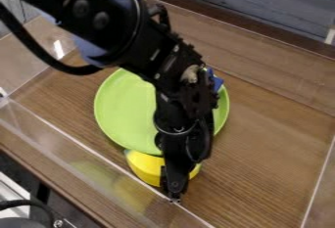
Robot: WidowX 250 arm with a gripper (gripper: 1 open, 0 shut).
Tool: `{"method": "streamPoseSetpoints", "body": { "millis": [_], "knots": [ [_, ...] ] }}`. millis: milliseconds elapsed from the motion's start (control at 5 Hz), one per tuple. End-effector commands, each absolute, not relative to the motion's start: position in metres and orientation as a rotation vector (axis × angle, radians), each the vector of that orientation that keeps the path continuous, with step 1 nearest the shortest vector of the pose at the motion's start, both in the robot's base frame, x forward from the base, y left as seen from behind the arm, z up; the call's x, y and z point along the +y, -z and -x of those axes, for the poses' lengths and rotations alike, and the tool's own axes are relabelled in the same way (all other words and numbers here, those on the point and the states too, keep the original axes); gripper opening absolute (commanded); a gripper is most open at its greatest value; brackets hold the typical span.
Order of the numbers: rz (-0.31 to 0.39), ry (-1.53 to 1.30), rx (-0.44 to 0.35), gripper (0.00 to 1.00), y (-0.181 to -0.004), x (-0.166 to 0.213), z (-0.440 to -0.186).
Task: Put the banana in the green plate
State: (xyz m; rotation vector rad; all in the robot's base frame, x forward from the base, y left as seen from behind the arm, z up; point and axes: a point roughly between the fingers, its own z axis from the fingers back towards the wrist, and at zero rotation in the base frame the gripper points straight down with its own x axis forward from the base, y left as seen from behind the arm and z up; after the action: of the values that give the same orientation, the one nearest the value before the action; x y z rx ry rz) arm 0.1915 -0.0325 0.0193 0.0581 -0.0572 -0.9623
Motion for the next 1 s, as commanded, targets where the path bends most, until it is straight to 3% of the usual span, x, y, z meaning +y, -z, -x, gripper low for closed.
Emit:
{"method": "streamPoseSetpoints", "body": {
  "millis": [0,800],
  "knots": [
    [-0.069,0.943,-0.078,0.0,-0.0217,-0.0293,-0.196],
    [-0.075,0.925,-0.081,0.0,-0.0238,-0.0266,-0.1982]
  ]
}}
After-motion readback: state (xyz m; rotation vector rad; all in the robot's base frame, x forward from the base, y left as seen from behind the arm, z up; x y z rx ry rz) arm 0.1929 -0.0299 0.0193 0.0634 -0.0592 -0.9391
